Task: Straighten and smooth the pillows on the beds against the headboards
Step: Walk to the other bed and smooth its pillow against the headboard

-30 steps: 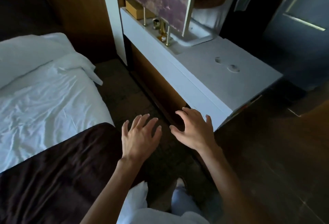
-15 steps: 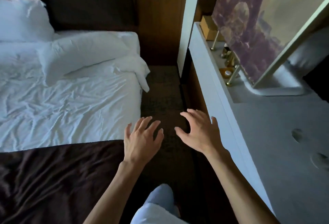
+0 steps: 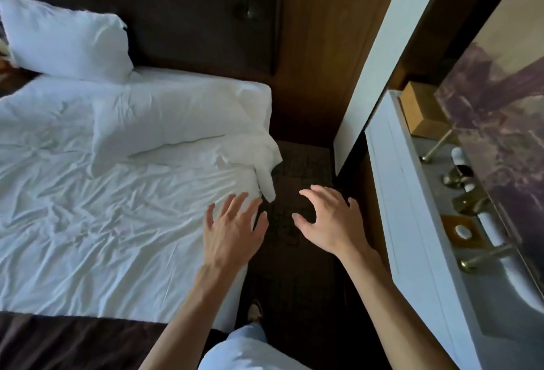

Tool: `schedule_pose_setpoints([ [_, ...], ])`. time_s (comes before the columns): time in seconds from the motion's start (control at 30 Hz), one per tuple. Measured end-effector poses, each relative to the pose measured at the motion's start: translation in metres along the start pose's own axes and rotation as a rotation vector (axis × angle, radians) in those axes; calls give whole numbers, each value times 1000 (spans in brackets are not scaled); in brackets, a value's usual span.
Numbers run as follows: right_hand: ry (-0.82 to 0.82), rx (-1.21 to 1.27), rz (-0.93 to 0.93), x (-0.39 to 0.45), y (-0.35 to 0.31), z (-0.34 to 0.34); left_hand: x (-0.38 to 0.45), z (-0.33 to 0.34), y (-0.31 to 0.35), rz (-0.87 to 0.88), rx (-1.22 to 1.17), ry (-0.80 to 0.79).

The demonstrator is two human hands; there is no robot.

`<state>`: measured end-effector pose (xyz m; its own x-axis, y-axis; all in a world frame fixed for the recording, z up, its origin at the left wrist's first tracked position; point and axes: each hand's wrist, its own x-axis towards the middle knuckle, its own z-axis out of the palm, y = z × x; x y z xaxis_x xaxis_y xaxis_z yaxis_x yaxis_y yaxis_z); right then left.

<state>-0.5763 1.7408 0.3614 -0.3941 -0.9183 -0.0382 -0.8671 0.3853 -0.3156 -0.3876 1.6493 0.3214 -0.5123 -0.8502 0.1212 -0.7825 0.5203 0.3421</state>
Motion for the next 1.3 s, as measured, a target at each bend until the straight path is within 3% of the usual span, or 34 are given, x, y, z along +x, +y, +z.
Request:
schedule_pose_setpoints([
  [0.43,-73,-23,-29,285,22,-11,257,24,-50,-124,33,69],
  [0.83,-198,-65,-273,582,45,-13,484,72,-82,-396,93,152],
  [1.03,-219,-70,-404,700,6,3,561,59,-138,-516,145,164],
  [1.3,-315,-51,-501,817,-96,74,652,71,-261,-613,145,155],
])
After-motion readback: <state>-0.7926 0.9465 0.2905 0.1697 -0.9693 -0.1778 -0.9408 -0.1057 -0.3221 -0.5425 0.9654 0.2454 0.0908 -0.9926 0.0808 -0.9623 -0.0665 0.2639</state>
